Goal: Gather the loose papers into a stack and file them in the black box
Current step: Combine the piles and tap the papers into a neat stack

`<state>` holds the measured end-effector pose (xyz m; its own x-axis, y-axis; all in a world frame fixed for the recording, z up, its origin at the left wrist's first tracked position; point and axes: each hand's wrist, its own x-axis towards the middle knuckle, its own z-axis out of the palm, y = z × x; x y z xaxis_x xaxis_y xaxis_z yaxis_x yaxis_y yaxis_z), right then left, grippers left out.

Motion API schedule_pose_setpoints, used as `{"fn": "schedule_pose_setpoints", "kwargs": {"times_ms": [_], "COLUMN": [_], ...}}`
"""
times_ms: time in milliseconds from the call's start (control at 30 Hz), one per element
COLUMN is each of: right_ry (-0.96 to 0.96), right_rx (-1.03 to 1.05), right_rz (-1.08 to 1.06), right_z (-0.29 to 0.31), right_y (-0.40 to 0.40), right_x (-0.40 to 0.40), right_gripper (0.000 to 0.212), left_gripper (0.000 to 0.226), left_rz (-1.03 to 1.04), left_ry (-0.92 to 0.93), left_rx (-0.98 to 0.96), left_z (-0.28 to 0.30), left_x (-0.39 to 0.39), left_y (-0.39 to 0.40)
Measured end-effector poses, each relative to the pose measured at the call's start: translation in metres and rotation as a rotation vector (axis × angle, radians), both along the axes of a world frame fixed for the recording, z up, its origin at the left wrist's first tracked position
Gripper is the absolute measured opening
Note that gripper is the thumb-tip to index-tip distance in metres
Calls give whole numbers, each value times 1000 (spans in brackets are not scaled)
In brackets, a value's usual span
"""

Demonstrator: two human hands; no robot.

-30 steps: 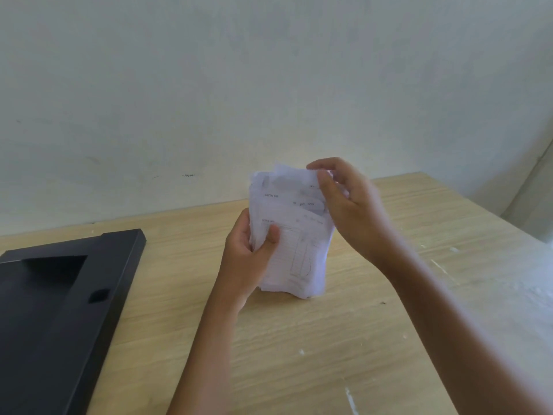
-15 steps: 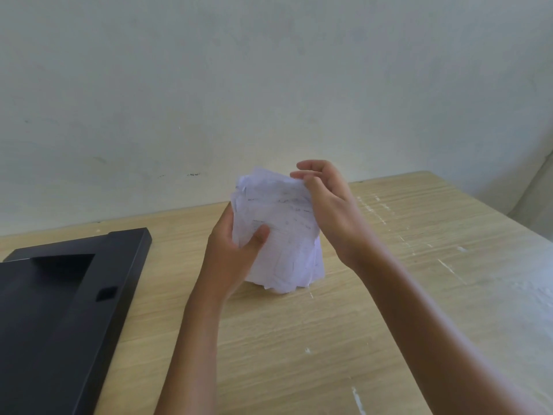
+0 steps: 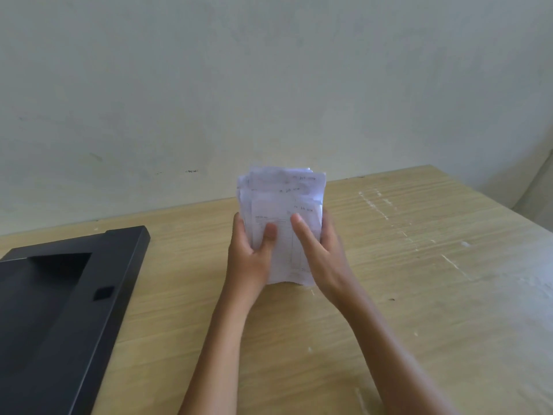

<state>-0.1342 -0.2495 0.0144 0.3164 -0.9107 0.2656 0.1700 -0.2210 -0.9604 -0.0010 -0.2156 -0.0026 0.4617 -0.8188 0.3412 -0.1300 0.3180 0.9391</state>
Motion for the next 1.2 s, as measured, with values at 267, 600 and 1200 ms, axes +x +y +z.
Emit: {"fn": "schedule_pose_setpoints", "kwargs": {"times_ms": [267, 600, 1200], "right_ry": [15, 15, -96], "right_rx": [-167, 27, 138], "right_rz": [-177, -85, -57], "right_z": [3, -22, -11], "right_y": [-12, -17, -24], "right_x": [6, 3, -4], "right_gripper": [16, 18, 20], "left_gripper": [31, 24, 86], "left_rz": [132, 41, -245], "left_ry": [-76, -143, -191], "left_rx": [-197, 60, 325], "left_z": [14, -8, 15], "left_x": [1, 3, 46], "left_y": [-1, 1, 23]}}
